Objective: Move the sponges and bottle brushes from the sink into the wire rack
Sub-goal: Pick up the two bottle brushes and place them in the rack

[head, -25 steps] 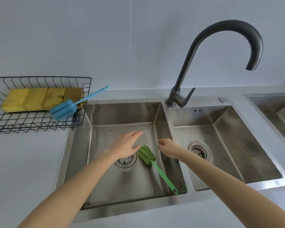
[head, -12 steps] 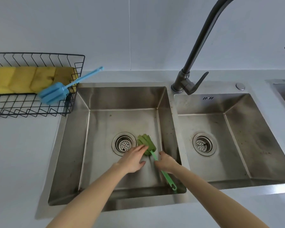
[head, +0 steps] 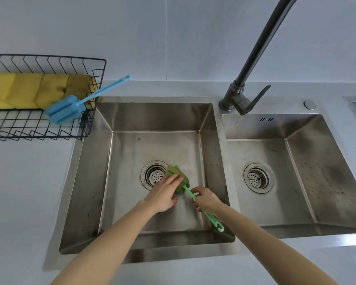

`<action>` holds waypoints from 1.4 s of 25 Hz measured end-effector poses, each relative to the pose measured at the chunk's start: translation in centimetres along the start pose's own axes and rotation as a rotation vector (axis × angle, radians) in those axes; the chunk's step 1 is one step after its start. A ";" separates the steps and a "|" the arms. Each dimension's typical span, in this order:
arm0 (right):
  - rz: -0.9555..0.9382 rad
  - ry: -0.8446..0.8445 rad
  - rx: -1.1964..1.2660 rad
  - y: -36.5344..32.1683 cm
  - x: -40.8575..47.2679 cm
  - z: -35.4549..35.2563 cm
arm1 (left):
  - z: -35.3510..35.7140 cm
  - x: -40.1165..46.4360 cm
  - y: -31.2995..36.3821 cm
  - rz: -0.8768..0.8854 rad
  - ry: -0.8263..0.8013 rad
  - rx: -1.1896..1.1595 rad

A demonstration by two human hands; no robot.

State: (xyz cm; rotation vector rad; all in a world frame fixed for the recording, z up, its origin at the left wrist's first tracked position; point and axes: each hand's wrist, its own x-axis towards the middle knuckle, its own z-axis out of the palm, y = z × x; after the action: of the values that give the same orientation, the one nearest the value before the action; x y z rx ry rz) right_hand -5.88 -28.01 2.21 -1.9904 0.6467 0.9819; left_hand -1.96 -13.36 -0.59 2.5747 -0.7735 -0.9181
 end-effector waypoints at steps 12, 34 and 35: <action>-0.212 -0.161 0.073 -4.3 -5.5 -2.9 | -5.2 -3.5 -1.9 0.058 0.304 0.084; -0.634 0.039 0.374 -15.7 -11.9 -4.7 | -17.6 -15.3 -9.1 -0.076 0.730 -0.078; -0.641 0.060 0.391 -16.7 -11.7 -4.2 | -18.2 -15.6 -9.8 -0.083 0.739 -0.089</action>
State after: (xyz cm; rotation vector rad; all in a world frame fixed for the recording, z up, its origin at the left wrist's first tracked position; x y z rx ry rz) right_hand 1.14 -21.35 20.68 -1.7049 0.1760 0.3729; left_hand 3.59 5.37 16.39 2.5796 -0.3957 0.0216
